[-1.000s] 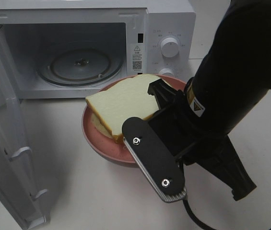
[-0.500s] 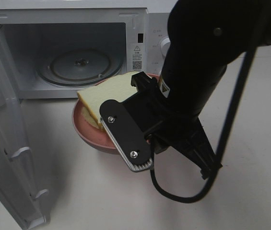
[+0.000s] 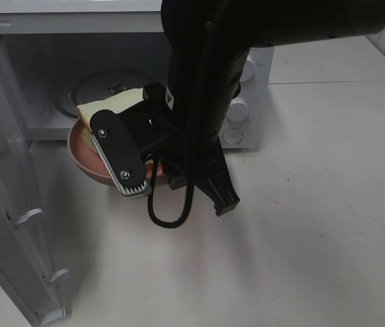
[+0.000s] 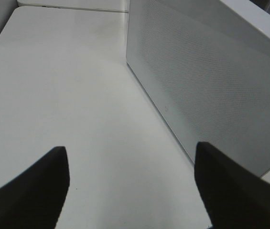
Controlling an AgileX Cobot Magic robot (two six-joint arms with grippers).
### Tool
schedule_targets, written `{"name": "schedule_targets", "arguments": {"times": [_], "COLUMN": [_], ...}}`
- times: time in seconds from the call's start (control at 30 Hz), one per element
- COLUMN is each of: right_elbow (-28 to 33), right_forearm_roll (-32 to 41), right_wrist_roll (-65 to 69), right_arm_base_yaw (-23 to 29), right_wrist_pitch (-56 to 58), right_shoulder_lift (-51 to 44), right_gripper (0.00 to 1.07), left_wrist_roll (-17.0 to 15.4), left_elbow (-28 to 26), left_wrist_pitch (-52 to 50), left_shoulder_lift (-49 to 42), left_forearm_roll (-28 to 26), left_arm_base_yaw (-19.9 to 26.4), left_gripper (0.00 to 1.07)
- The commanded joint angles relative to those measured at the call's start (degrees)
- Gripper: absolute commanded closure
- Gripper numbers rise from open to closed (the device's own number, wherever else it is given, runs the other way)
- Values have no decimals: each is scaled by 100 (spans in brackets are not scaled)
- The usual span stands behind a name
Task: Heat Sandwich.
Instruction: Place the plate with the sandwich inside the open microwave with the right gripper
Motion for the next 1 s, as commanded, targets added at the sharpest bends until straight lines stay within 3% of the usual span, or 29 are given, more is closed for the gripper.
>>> {"name": "schedule_targets", "arguments": {"times": [0.03, 0.43, 0.8, 1.0], "right_elbow": [-264, -1404, -3214, -3770], "right_forearm_roll": [63, 258, 269, 458], "right_wrist_roll": [-57, -286, -498, -527], "right_arm_base_yaw": [-57, -258, -476, -670], "right_wrist_pitch": [-74, -57, 682, 779], "right_shoulder_lift": [120, 951, 2074, 2395], "right_gripper": [107, 107, 107, 107], "left_wrist_roll": [-6, -6, -6, -6], "left_elbow": [6, 6, 6, 6], "left_wrist_pitch": [-52, -52, -52, -52], "left_shoulder_lift": [-97, -97, -97, -97], "left_forearm_roll": [0, 0, 0, 0], "left_arm_base_yaw": [29, 29, 29, 29], "left_gripper": [37, 37, 37, 37]}}
